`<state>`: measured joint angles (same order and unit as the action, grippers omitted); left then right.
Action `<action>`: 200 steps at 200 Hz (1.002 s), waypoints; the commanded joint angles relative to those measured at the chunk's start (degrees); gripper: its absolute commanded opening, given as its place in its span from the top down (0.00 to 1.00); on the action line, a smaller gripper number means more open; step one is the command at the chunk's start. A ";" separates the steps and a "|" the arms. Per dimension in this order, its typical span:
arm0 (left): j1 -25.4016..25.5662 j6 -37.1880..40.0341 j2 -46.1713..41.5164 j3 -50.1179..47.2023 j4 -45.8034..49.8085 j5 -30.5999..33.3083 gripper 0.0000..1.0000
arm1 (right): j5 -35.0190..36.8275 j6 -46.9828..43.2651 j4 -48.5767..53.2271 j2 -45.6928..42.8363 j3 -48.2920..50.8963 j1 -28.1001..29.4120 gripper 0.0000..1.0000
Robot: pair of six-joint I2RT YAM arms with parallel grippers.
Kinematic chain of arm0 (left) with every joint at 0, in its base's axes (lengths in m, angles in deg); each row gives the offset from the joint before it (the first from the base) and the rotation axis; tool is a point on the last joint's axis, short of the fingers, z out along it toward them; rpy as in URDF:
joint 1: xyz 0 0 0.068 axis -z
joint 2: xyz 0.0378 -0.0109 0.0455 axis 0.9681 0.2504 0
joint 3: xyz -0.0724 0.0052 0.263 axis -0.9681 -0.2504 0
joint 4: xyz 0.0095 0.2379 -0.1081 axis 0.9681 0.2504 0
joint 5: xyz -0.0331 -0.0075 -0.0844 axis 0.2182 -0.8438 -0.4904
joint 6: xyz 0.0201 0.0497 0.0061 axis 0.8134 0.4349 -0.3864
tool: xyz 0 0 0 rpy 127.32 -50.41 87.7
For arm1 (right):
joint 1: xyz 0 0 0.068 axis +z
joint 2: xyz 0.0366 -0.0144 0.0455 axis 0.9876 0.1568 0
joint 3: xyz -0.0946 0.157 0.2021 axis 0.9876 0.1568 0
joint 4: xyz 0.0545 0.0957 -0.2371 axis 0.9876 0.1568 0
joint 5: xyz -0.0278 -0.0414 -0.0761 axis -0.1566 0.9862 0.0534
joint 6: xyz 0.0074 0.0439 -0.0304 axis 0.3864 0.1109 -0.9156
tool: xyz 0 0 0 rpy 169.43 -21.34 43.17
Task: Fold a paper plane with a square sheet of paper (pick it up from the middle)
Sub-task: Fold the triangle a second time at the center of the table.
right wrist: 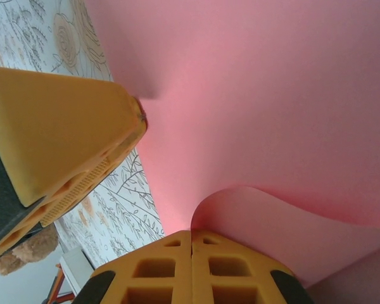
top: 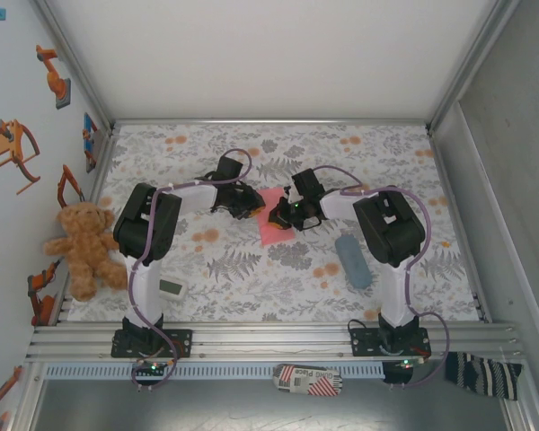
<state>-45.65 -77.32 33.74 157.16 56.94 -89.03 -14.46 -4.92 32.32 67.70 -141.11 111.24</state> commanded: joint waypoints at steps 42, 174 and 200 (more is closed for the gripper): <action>-0.16 0.28 1.71 0.01 3.98 0.67 0.77 | 0.63 -1.54 3.03 1.58 -1.93 0.50 1.00; -3.59 0.15 -6.13 2.46 4.82 3.62 0.75 | 1.24 -1.24 5.36 1.99 -2.69 0.33 0.71; -4.76 0.01 -9.00 -0.38 4.51 6.18 0.75 | 1.24 -0.97 4.72 1.89 -2.52 0.33 0.62</action>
<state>-49.44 -77.30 29.32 158.36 60.37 -85.81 -15.79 -5.77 34.57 68.53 -144.00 111.39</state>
